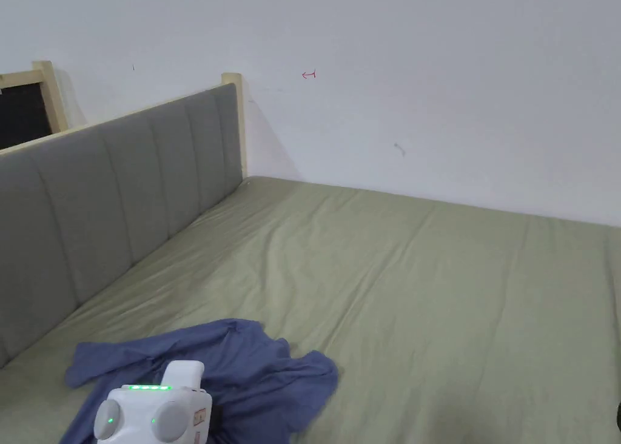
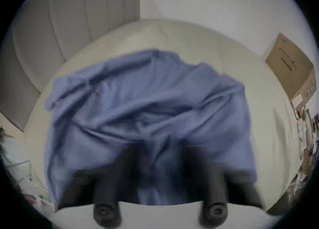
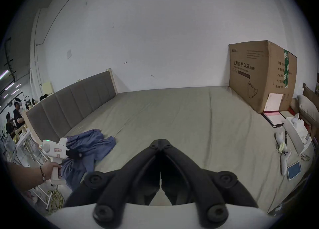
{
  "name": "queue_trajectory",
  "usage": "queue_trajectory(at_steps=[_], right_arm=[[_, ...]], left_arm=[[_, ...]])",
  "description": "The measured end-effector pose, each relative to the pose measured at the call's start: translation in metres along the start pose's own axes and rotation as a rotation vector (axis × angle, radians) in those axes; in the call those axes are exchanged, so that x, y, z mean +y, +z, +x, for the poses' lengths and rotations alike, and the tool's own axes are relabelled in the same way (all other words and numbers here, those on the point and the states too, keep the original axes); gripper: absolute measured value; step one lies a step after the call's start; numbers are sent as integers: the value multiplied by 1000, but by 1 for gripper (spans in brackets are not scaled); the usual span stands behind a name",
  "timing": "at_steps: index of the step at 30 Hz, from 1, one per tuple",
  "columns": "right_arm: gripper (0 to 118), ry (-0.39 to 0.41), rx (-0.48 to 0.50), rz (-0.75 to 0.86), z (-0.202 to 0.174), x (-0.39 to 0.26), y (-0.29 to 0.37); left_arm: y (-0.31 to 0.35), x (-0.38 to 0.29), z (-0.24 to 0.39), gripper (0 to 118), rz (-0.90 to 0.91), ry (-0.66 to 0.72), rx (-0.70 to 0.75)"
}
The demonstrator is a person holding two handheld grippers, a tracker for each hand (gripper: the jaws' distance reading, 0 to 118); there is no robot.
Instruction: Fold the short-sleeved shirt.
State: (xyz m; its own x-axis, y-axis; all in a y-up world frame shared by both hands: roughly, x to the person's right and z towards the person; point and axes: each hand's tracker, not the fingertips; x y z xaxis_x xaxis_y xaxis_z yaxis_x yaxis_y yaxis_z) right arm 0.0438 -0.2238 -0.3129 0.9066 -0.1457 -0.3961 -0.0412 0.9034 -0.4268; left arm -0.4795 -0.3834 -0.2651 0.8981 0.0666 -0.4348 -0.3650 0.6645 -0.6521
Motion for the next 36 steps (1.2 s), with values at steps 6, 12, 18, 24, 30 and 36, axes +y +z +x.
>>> queue_trajectory(at_steps=[6, 12, 18, 24, 30, 36], right_arm=[[0, 16, 32, 1, -4, 5, 2], [0, -19, 35, 47, 2, 11, 15], [0, -50, 26, 110, 11, 20, 43], [0, -62, -19, 184, 27, 25, 86], [0, -47, -105, 232, 59, 32, 109], [0, -99, -162, 179, 95, 15, 92]], left_arm=[[74, 13, -23, 6, 208, -41, 35], [172, 67, -18, 6, 485, -60, -26], [256, 133, 65, 7, 672, -214, -218], [292, 169, 178, 7, 663, -257, -589], [253, 161, 281, 7, 408, -324, -764], [114, 108, 366, 7, -216, -306, -715]])
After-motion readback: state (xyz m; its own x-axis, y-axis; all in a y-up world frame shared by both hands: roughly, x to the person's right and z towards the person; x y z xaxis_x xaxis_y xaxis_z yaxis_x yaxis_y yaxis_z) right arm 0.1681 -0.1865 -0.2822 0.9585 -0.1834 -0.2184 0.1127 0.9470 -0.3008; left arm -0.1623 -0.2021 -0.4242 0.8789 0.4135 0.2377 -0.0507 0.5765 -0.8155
